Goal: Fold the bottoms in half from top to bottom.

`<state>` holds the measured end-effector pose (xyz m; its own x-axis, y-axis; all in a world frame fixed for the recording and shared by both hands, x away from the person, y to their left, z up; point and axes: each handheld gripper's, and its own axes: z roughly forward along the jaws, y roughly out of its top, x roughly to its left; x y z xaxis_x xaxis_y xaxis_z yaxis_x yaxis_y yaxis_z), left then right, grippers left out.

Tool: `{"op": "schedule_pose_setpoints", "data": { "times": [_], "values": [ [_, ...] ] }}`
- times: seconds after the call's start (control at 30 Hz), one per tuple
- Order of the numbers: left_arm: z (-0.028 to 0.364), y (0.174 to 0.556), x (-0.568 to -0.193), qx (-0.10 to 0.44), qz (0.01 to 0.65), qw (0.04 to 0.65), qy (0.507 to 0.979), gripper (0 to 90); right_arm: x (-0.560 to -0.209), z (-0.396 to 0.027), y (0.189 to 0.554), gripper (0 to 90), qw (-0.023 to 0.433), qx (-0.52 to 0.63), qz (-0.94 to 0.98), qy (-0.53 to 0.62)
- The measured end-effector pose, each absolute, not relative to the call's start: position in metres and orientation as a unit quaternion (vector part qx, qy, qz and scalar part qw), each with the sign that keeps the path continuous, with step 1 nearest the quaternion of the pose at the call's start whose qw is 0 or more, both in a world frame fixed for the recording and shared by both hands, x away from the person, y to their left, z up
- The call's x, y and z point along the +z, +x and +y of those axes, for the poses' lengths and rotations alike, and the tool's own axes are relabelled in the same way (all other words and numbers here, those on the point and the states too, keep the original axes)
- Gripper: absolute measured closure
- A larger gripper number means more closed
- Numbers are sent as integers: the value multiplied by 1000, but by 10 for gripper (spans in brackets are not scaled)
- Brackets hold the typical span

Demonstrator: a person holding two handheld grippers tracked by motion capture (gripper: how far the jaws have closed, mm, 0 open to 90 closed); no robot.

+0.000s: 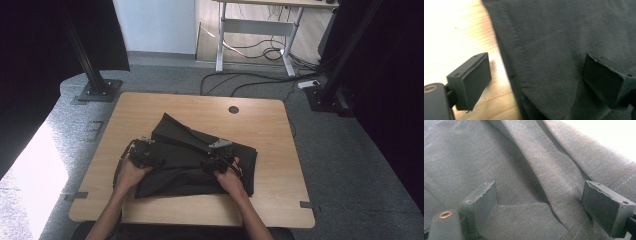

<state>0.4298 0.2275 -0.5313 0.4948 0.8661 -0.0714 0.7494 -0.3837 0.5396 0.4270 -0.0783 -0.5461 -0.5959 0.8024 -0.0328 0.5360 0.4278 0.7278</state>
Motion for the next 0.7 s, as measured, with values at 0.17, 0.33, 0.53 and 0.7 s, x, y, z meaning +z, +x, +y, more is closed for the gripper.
{"op": "schedule_pose_setpoints", "data": {
  "times": [0.17,0.33,0.53,0.7],
  "values": [
    [221,429,-525,107,488,257,828,290,-546,-78,427,131,192,348,822,407],
    [218,435,-523,96,499,263,820,551,-546,-78,426,132,194,348,821,408],
    [222,438,-524,71,503,290,811,730,-546,-78,426,132,195,348,821,409],
    [230,441,-521,58,501,313,805,784,-547,-78,426,132,195,349,820,410]
  ]
}}
